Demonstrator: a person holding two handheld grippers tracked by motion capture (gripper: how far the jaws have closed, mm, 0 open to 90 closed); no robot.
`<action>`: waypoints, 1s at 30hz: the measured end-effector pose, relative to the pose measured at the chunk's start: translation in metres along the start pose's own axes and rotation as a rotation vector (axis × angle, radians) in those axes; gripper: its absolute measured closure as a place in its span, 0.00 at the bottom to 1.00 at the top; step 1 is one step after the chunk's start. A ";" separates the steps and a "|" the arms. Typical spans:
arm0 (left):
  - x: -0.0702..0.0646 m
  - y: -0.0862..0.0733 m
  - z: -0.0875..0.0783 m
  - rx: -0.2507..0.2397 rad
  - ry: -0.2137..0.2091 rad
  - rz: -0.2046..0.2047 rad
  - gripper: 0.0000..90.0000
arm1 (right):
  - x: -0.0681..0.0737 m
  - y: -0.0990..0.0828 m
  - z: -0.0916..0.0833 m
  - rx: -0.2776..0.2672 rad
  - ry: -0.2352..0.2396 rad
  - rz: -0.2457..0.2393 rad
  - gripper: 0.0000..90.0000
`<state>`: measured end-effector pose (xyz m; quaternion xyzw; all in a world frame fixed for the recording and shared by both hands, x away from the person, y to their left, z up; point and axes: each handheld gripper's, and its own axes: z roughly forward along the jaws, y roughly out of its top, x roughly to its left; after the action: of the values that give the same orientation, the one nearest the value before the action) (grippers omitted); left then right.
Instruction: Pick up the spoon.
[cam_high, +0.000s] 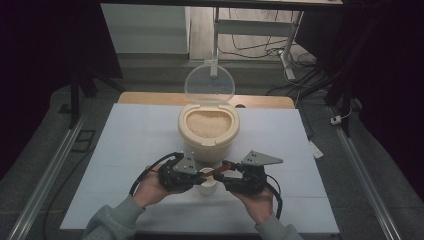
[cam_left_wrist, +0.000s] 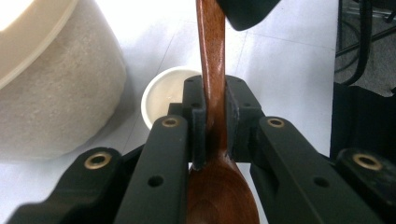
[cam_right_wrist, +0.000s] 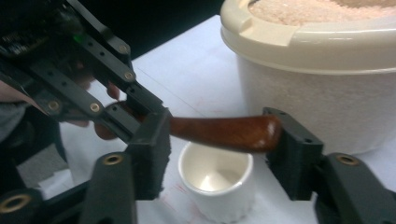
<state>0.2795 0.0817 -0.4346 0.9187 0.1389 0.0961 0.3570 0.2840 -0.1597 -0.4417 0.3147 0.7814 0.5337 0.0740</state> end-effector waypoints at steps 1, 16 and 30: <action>-0.001 0.000 0.000 0.000 0.004 0.003 0.88 | 0.001 0.000 0.000 0.001 0.002 0.002 0.55; -0.005 0.001 0.000 0.020 0.020 0.038 0.88 | 0.001 0.004 -0.007 -0.108 0.153 0.040 0.86; -0.005 0.000 -0.003 -0.015 0.024 0.016 0.85 | 0.004 0.007 -0.011 -0.138 0.206 -0.013 0.92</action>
<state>0.2739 0.0813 -0.4329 0.9159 0.1349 0.1113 0.3613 0.2790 -0.1647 -0.4299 0.2473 0.7483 0.6153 0.0181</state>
